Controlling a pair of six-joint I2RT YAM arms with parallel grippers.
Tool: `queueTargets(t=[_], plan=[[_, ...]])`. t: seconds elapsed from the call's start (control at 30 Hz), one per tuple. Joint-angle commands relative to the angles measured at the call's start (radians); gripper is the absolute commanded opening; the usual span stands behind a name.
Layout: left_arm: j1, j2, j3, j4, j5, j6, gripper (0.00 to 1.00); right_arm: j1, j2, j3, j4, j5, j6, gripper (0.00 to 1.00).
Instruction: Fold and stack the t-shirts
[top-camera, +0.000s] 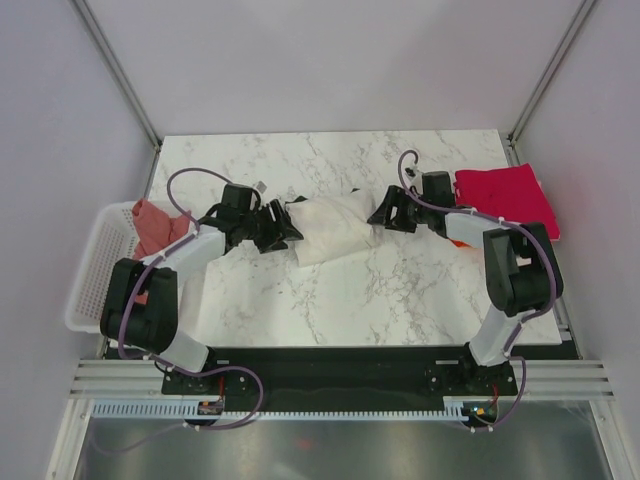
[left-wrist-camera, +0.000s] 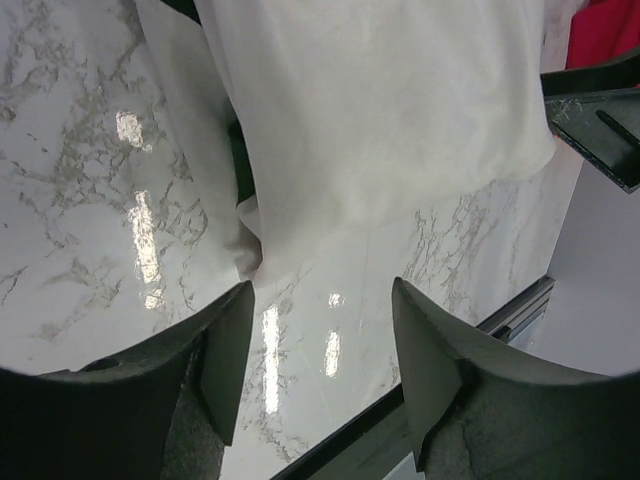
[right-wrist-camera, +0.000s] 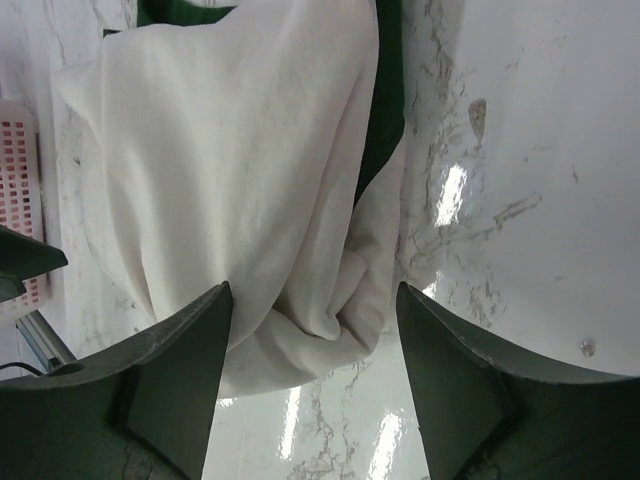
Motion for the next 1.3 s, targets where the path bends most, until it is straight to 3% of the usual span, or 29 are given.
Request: queueTargets(t=[0.0, 0.3, 0.7, 0.73, 0.8, 0.83, 0.87, 0.93, 1.27], plan=[[-0.025, -0.020, -0.029, 0.078, -0.023, 0.044, 0.65, 0.012, -0.102, -0.065, 0.100, -0.031, -0.035, 0.75], [-0.043, 0.043, -0.024, 0.105, 0.008, 0.065, 0.64, 0.029, -0.174, -0.125, 0.158, -0.053, -0.018, 0.75], [-0.048, 0.132, -0.004, 0.121, 0.031, 0.068, 0.50, 0.085, -0.176, -0.162, 0.095, -0.033, -0.036, 0.54], [-0.049, 0.138, -0.006, 0.127, 0.037, 0.070, 0.47, 0.089, -0.187, -0.171, 0.098, -0.025, -0.036, 0.47], [-0.049, 0.146, -0.006, 0.141, 0.054, 0.068, 0.33, 0.092, -0.196, -0.185, 0.106, -0.008, -0.032, 0.34], [-0.048, 0.154, -0.003, 0.143, 0.060, 0.070, 0.26, 0.092, -0.199, -0.183, 0.103, 0.013, -0.036, 0.19], [-0.049, 0.157, -0.001, 0.143, 0.063, 0.070, 0.07, 0.092, -0.199, -0.179, 0.086, 0.022, -0.041, 0.12], [-0.048, 0.160, -0.004, 0.144, 0.066, 0.071, 0.02, 0.090, -0.197, -0.157, 0.068, 0.053, -0.050, 0.00], [0.034, 0.092, -0.096, 0.112, 0.031, 0.081, 0.02, 0.040, -0.167, -0.061, -0.101, 0.174, -0.089, 0.03]])
